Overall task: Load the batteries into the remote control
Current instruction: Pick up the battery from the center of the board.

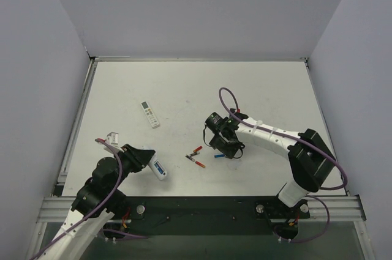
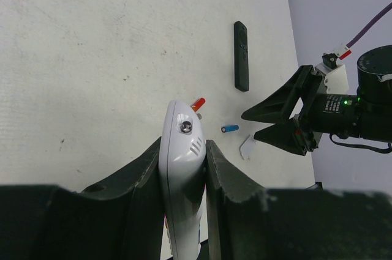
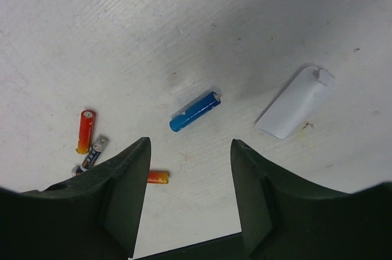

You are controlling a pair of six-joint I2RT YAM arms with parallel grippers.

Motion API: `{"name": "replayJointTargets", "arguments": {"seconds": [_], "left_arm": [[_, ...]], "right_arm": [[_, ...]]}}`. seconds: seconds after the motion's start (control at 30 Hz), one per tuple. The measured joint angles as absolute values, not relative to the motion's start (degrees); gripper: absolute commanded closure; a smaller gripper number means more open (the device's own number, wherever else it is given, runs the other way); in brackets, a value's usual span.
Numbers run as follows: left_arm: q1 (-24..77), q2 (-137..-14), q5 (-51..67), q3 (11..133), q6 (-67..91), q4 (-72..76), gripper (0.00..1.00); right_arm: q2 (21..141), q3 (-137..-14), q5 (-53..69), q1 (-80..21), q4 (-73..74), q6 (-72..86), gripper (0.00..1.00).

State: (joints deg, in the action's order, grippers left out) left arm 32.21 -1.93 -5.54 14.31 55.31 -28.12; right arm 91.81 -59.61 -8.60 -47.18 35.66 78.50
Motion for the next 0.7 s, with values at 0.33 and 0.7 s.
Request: {"name": "replayJointTargets", "arguments": {"seconds": [0.33, 0.7], "left_arm": [[32.21, -1.78, -5.52, 14.31, 55.31, -28.12, 1.0], [32.21, -1.78, -5.5, 14.31, 55.46, -28.12, 1.0]], "right_arm": [[94.67, -59.46, -7.11, -44.82, 35.64, 87.24, 0.62], [97.6, -58.11, -5.06, -44.27, 33.78, 90.67, 0.7]]}}
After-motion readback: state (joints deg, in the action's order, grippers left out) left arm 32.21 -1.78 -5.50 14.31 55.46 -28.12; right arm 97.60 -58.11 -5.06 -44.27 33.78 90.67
